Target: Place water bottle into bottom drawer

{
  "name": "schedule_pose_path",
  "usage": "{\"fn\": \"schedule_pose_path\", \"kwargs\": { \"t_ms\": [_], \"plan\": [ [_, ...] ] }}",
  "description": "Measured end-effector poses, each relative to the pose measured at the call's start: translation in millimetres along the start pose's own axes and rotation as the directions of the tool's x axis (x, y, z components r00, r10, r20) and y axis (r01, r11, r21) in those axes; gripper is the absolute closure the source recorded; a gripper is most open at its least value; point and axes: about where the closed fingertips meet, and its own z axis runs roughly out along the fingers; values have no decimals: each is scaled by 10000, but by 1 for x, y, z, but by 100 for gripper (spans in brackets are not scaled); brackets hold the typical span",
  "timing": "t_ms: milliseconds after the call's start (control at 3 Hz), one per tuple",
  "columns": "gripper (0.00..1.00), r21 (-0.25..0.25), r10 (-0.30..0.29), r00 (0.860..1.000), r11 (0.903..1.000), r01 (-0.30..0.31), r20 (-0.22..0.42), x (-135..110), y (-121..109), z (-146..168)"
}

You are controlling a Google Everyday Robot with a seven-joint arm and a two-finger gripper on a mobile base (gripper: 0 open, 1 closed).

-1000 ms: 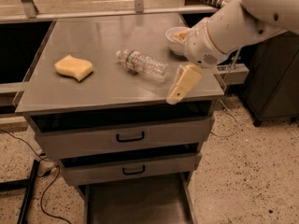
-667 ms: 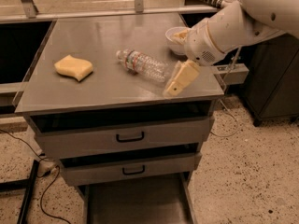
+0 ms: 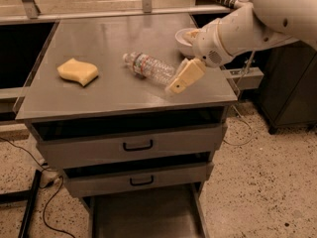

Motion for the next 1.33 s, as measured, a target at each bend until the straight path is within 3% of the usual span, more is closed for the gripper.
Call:
{"fn": "schedule_pose_path", "kwargs": {
  "t_ms": [667,1333],
  "plan": [
    [0,532,-143,9970,9984,184,-758,-7,-24,19],
    [0,248,-51,9975,9997,68,-703,-13,-20,36]
  ]
}}
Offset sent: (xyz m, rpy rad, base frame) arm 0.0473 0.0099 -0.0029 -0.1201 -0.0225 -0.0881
